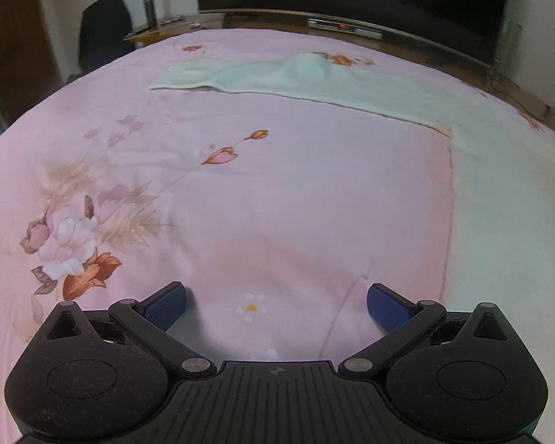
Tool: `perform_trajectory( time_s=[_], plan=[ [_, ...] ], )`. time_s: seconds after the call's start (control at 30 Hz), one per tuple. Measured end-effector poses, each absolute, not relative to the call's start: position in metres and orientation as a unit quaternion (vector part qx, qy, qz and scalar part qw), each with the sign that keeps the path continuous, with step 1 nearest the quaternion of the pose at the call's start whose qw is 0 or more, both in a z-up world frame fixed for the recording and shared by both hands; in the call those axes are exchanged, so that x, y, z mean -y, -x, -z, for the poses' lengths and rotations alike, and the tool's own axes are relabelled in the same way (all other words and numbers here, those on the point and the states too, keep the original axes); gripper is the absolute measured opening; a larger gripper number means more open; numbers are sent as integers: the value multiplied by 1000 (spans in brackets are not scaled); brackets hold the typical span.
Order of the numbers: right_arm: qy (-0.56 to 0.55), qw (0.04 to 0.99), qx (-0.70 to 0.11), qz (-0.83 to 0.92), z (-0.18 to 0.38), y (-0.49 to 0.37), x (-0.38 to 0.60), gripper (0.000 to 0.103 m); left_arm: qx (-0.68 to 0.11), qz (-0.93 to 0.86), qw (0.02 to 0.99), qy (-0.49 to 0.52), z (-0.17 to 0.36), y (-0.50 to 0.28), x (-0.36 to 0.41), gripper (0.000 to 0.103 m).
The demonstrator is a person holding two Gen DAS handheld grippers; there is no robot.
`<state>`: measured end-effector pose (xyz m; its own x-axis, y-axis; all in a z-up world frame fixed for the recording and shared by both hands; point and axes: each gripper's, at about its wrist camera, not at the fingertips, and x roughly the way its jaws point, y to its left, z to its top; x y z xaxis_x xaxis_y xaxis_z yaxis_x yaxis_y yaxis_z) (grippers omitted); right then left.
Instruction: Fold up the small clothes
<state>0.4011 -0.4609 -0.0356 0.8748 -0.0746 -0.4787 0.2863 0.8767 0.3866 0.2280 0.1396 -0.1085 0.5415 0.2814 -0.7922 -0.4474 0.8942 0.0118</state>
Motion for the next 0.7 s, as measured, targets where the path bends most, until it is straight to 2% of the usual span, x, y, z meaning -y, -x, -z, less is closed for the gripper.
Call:
perform_trajectory(
  time_s=[0.17, 0.47, 0.53, 0.6, 0.63, 0.67, 0.7],
  plan=[
    [-170, 952, -254, 18, 21, -445, 374, 4, -426, -191, 878, 104, 106, -216, -141, 103],
    [-40, 936, -324, -134, 69, -467, 192, 5, -400, -186, 888, 129, 95, -211, -150, 103],
    [3, 923, -348, -164, 86, -460, 168, 21, -395, -181, 891, 131, 90, -216, -149, 103],
    [78, 929, -322, -163, 93, -441, 142, 56, -389, -166, 896, 137, 86, -225, -146, 103],
    [104, 933, -299, -169, 92, -428, 135, 64, -385, -158, 899, 140, 84, -231, -143, 103],
    [119, 935, -279, -186, 89, -415, 135, 63, -380, -147, 902, 144, 82, -240, -139, 103],
    [120, 934, -271, -201, 85, -405, 139, 56, -376, -135, 905, 147, 81, -248, -133, 103]
  ],
)
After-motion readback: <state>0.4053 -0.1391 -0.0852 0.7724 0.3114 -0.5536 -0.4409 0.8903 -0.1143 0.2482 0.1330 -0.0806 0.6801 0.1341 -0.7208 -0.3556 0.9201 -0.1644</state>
